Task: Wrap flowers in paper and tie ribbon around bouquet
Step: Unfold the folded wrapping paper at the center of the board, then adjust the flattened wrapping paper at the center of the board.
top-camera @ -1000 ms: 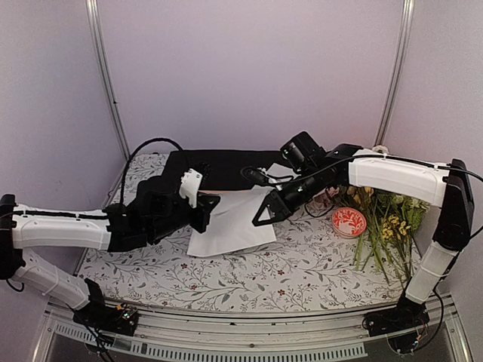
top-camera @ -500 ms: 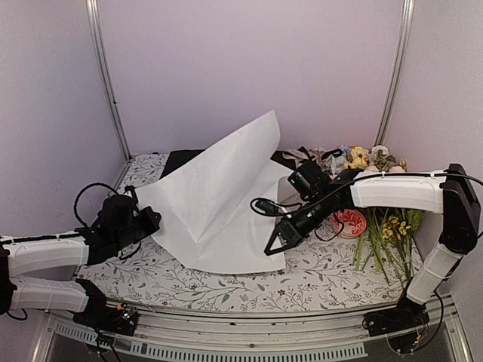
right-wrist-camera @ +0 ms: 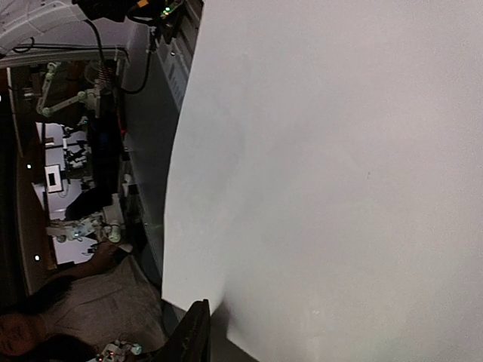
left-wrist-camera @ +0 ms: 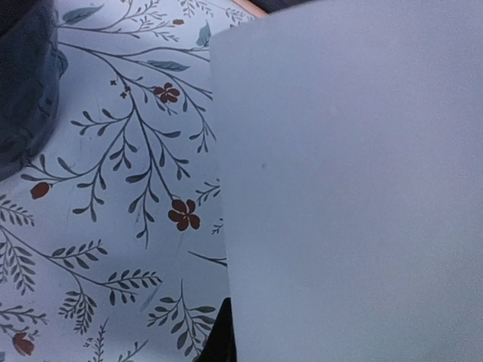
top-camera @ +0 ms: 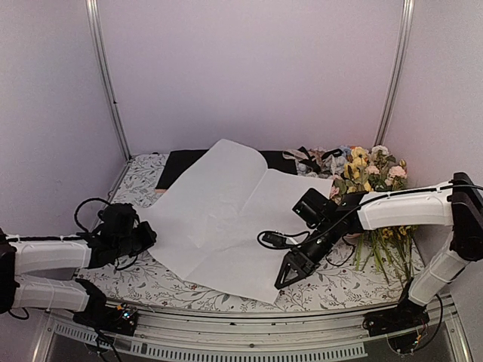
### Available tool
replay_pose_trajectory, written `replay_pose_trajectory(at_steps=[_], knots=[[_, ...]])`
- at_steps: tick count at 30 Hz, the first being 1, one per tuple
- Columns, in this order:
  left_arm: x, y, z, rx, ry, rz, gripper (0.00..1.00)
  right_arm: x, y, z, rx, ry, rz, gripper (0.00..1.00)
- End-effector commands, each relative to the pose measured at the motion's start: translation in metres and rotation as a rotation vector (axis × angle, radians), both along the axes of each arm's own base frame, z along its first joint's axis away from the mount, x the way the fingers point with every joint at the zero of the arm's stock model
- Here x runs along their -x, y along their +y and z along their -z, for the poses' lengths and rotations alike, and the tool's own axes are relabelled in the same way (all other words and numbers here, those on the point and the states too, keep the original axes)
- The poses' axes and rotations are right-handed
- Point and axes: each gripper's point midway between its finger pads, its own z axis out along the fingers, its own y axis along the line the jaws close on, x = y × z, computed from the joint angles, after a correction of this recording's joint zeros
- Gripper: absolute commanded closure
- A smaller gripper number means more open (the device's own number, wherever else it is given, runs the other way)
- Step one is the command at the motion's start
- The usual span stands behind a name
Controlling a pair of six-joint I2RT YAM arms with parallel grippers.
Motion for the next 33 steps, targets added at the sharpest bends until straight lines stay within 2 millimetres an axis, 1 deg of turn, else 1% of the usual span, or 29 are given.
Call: replay_pose_trajectory(at_steps=[1, 3, 4, 5, 6, 7, 8, 9, 10, 12, 13, 15, 16, 17, 19, 21, 23, 24, 26, 29, 31, 33], knots=[[-0.001, 0.011, 0.003, -0.16, 0.03, 0.053, 1.0, 0.009, -0.01, -0.026, -0.01, -0.035, -0.046, 0.56], [-0.002, 0.011, 0.001, -0.233, 0.02, 0.116, 1.0, 0.006, -0.02, -0.033, 0.03, -0.086, -0.069, 0.48], [-0.003, 0.011, 0.0, -0.266, 0.02, 0.138, 1.0, 0.001, -0.025, -0.037, 0.044, -0.12, -0.075, 0.46], [-0.003, 0.013, 0.0, -0.301, 0.025, 0.155, 1.0, -0.007, -0.03, -0.041, 0.059, -0.156, -0.066, 0.45], [-0.004, 0.015, 0.0, -0.321, 0.035, 0.16, 1.0, -0.02, -0.033, -0.047, 0.054, -0.194, -0.033, 0.44], [-0.004, 0.012, 0.0, -0.318, 0.034, 0.182, 1.0, -0.032, -0.036, -0.056, 0.038, -0.206, 0.005, 0.44], [-0.006, 0.008, -0.001, -0.31, 0.023, 0.205, 1.0, -0.046, -0.04, -0.063, 0.036, -0.233, 0.043, 0.43], [-0.006, 0.005, 0.0, -0.31, 0.031, 0.219, 1.0, -0.062, -0.047, -0.064, 0.072, -0.257, 0.089, 0.44], [-0.006, 0.005, 0.001, -0.321, 0.045, 0.226, 1.0, -0.087, -0.047, -0.077, 0.084, -0.325, 0.152, 0.43], [-0.008, 0.006, 0.001, -0.339, 0.062, 0.228, 1.0, -0.138, -0.055, -0.076, 0.179, -0.477, 0.296, 0.41], [-0.009, 0.006, 0.001, -0.342, 0.06, 0.226, 1.0, -0.16, -0.057, -0.07, 0.231, -0.523, 0.372, 0.4], [-0.011, 0.006, -0.003, -0.346, 0.053, 0.222, 1.0, -0.197, -0.052, -0.049, 0.314, -0.577, 0.443, 0.39], [-0.013, 0.007, -0.006, -0.353, 0.051, 0.219, 1.0, -0.213, -0.05, -0.033, 0.369, -0.589, 0.455, 0.39], [-0.014, 0.008, -0.01, -0.363, 0.053, 0.215, 1.0, -0.23, -0.052, -0.015, 0.445, -0.616, 0.465, 0.39], [-0.015, 0.01, -0.018, -0.381, 0.045, 0.212, 1.0, -0.259, -0.056, 0.015, 0.565, -0.671, 0.474, 0.4], [-0.015, 0.011, -0.023, -0.389, 0.033, 0.215, 1.0, -0.279, -0.059, 0.039, 0.65, -0.717, 0.468, 0.41], [-0.013, 0.011, -0.023, -0.384, 0.033, 0.225, 1.0, -0.29, -0.058, 0.059, 0.684, -0.738, 0.432, 0.41], [-0.012, 0.01, -0.022, -0.379, 0.036, 0.231, 1.0, -0.291, -0.056, 0.069, 0.687, -0.734, 0.416, 0.41], [-0.011, 0.009, -0.019, -0.371, 0.041, 0.244, 1.0, -0.285, -0.052, 0.086, 0.677, -0.703, 0.382, 0.42], [-0.011, 0.009, -0.017, -0.377, 0.052, 0.247, 1.0, -0.264, -0.054, 0.11, 0.664, -0.626, 0.349, 0.44], [-0.014, 0.01, -0.02, -0.384, 0.048, 0.247, 1.0, -0.243, -0.063, 0.124, 0.677, -0.563, 0.342, 0.45], [-0.018, 0.01, -0.024, -0.386, 0.036, 0.25, 1.0, -0.221, -0.073, 0.133, 0.692, -0.511, 0.35, 0.45]])
